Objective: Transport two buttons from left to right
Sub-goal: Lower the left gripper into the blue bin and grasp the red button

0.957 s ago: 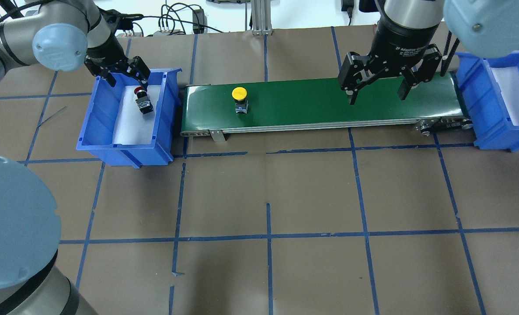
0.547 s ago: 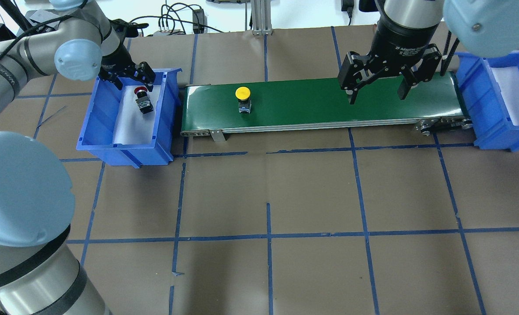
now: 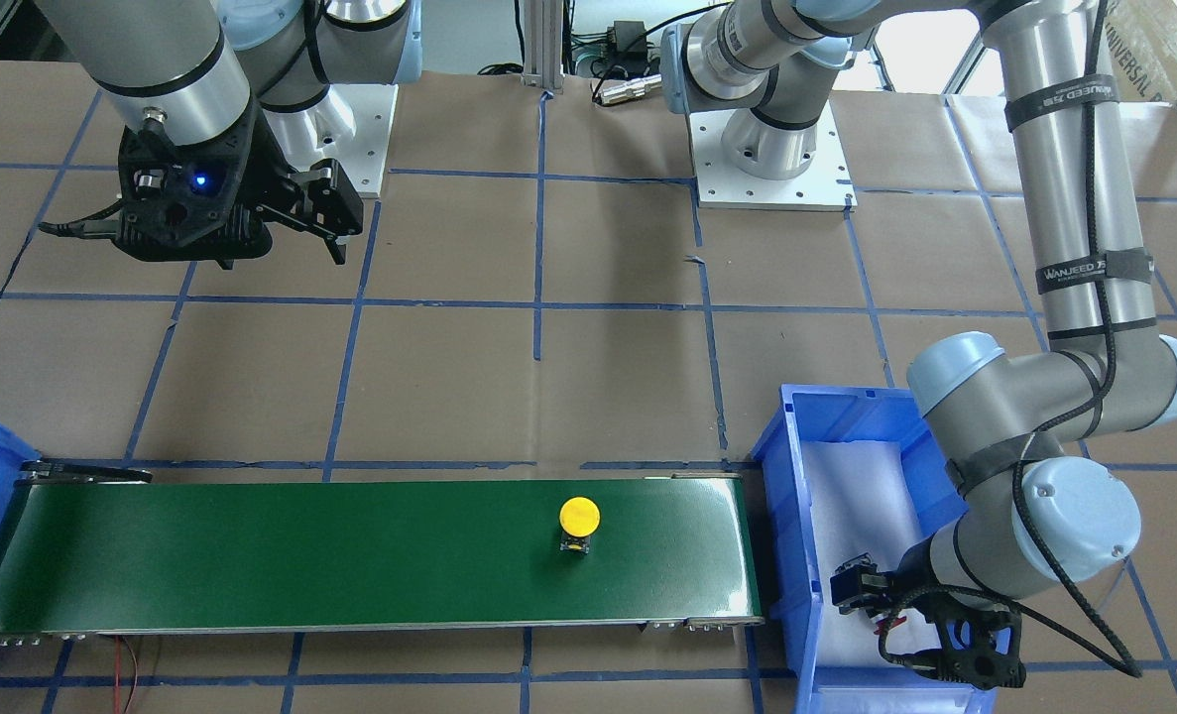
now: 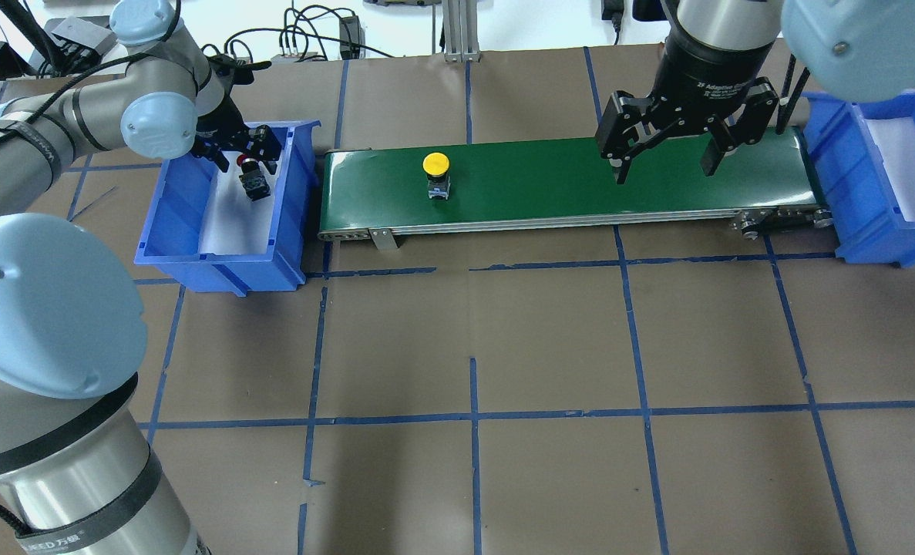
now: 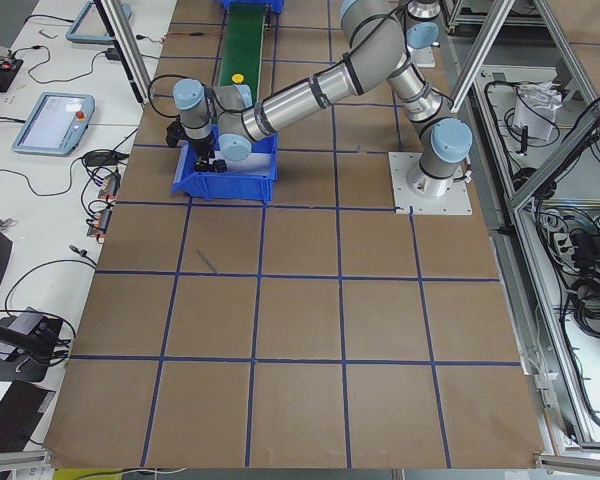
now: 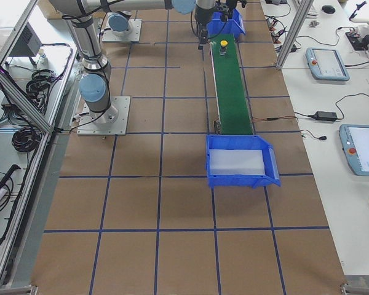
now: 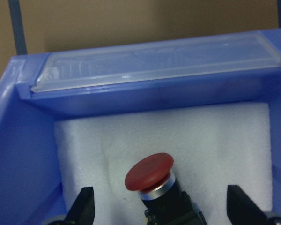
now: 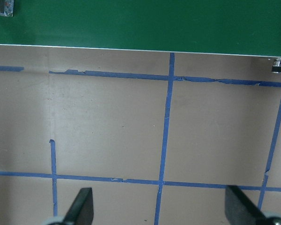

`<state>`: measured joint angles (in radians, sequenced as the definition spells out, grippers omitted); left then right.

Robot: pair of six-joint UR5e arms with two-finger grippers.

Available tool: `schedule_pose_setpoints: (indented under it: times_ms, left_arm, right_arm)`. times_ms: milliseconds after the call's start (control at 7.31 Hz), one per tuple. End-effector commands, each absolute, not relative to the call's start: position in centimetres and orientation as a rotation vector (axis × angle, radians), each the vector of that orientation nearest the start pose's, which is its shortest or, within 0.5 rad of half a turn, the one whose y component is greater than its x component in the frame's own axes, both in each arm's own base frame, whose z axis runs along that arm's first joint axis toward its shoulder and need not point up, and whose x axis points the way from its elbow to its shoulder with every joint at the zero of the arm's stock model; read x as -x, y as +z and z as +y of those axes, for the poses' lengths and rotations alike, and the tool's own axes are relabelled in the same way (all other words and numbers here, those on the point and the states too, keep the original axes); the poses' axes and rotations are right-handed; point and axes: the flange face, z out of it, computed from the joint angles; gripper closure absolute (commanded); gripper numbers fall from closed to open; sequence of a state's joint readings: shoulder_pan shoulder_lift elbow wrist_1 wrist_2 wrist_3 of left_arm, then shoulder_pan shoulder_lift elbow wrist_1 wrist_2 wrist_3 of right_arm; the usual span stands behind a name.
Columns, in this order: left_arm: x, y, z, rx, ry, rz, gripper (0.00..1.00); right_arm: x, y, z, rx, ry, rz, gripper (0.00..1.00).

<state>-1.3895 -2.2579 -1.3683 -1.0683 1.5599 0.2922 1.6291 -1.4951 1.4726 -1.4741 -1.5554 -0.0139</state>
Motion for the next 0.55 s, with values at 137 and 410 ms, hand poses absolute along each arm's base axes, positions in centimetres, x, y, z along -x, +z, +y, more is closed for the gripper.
schedule_pose_setpoints:
  times_ms: [137,410]
  left_arm:
    - [0.4,21.5,-72.9,-0.186,-0.036,3.138,0.69]
    - [0.6,23.2,-73.0,-0.192,-0.048,3.133,0.8]
  right_arm:
    - [-16.5,48.9,-50.7,0.112,0.116,3.124,0.0]
    - [-16.5,48.8,-50.8,0.112,0.118,3.124,0.0]
